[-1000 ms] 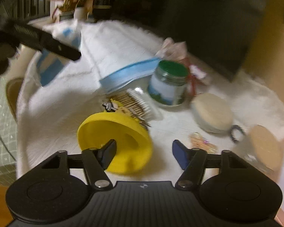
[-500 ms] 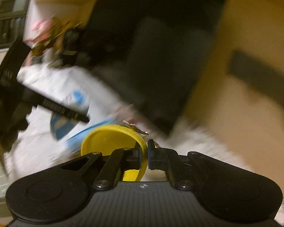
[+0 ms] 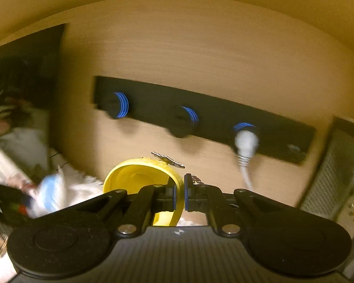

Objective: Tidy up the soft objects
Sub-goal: 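Grasp the blue zip bag with the left tool while the right tool grasps the yellow toy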

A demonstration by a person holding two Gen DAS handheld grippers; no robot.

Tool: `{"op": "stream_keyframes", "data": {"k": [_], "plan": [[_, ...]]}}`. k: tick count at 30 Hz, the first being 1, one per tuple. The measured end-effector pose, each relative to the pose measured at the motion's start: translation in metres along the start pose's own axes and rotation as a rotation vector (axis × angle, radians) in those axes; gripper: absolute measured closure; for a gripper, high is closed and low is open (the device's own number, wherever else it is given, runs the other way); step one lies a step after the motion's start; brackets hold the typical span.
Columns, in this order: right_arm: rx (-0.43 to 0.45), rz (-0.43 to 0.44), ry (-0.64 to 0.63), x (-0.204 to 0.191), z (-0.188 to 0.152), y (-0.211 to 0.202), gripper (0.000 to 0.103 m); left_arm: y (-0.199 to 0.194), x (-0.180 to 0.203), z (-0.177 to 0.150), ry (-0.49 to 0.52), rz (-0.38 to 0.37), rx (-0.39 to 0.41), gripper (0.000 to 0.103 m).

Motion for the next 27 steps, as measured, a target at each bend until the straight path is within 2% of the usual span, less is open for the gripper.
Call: {"op": "stream_keyframes", "data": {"k": [3, 4, 5, 7, 9, 10, 11, 13, 14, 16, 19, 22, 24, 27], "plan": [[-0.06, -0.005, 0.071, 0.015, -0.008, 0.023, 0.097, 0.053, 0.016, -0.007, -0.078, -0.067, -0.052, 0.029], [-0.079, -0.004, 0.09, 0.022, -0.013, 0.033, 0.097, 0.067, 0.019, -0.016, -0.089, -0.059, -0.082, 0.03], [-0.102, -0.002, 0.11, 0.026, -0.018, 0.042, 0.096, 0.091, 0.022, -0.022, -0.082, -0.024, -0.135, 0.03], [-0.196, 0.04, 0.149, 0.032, -0.031, 0.06, 0.091, 0.125, 0.026, -0.045, 0.004, 0.09, -0.238, 0.031], [-0.332, 0.102, 0.228, 0.037, -0.052, 0.087, 0.086, 0.135, 0.024, -0.06, 0.037, 0.133, -0.272, 0.031], [-0.37, 0.12, 0.265, 0.041, -0.062, 0.095, 0.086, 0.135, 0.022, -0.062, 0.009, 0.121, -0.274, 0.031], [-0.382, 0.126, 0.295, 0.044, -0.068, 0.096, 0.085, 0.128, 0.016, -0.063, -0.025, 0.097, -0.272, 0.031], [-0.36, 0.125, 0.326, 0.051, -0.076, 0.088, 0.077, 0.118, 0.006, -0.059, -0.082, 0.062, -0.263, 0.031], [-0.341, 0.119, 0.331, 0.054, -0.076, 0.083, 0.066, 0.114, 0.003, -0.054, -0.105, 0.052, -0.26, 0.031], [-0.3, 0.082, 0.331, 0.057, -0.077, 0.073, 0.057, 0.1, -0.006, -0.045, -0.165, 0.02, -0.224, 0.031], [-0.259, 0.056, 0.302, 0.055, -0.08, 0.055, 0.055, 0.06, -0.014, -0.022, -0.205, -0.034, -0.085, 0.031], [-0.245, 0.037, 0.222, 0.042, -0.099, 0.044, 0.05, 0.022, -0.028, -0.019, -0.212, -0.032, -0.004, 0.031], [-0.25, 0.021, 0.173, 0.031, -0.115, 0.036, 0.05, -0.008, -0.042, -0.024, -0.21, 0.0, 0.055, 0.031], [-0.249, 0.056, 0.142, 0.013, -0.141, 0.022, 0.048, -0.056, -0.074, -0.044, -0.158, 0.155, 0.139, 0.031]]}}
Point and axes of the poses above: each gripper's, at about its wrist camera, not at the fingertips, and y roughly the way its jaws point, x to its right, z to its top, the point moved 4 cm from there along y, roughly the way its jaws point, and after that the axes turned 2 degrees about -x, right-handed, at the moved point
